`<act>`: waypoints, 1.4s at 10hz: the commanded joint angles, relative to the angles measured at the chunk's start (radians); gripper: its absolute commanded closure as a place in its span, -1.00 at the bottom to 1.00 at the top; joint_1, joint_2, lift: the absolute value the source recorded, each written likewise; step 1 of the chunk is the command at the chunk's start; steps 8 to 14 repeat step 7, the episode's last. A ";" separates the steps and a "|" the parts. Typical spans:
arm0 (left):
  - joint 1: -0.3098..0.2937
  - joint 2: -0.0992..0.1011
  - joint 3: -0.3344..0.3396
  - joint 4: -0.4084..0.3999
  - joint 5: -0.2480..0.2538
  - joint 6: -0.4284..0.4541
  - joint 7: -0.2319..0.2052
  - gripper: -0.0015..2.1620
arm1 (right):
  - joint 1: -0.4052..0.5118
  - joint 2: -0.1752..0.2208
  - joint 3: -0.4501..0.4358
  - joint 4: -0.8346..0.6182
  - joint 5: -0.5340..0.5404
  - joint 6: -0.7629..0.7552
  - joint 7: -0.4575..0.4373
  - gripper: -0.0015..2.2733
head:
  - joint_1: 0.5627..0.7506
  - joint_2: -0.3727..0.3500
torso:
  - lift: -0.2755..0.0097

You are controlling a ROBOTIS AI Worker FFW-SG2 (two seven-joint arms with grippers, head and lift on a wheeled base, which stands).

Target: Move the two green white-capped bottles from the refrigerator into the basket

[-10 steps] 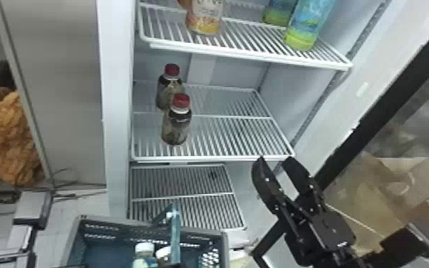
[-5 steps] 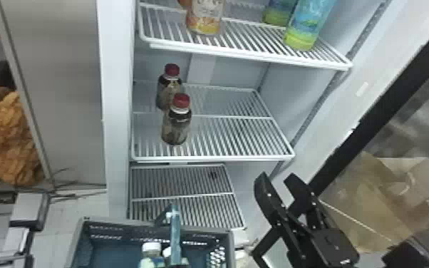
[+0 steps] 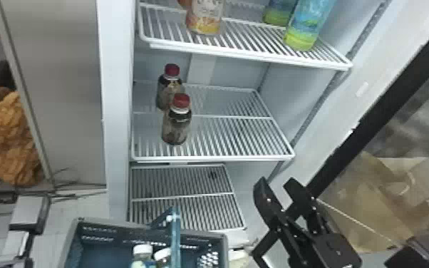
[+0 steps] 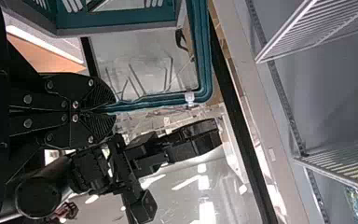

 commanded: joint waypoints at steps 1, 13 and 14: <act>0.000 0.000 0.002 0.000 0.000 0.002 0.000 0.07 | 0.000 0.001 0.000 -0.003 0.000 0.000 0.000 -0.55 | 0.41 -0.94 | -0.92; 0.002 0.000 0.006 -0.002 0.000 -0.001 0.000 0.07 | -0.010 0.001 0.006 -0.003 -0.002 -0.002 0.003 -0.55 | 0.41 -0.94 | -0.92; 0.002 0.000 0.006 -0.002 0.000 -0.001 0.000 0.07 | -0.010 0.001 0.006 -0.003 -0.002 -0.002 0.003 -0.55 | 0.41 -0.94 | -0.92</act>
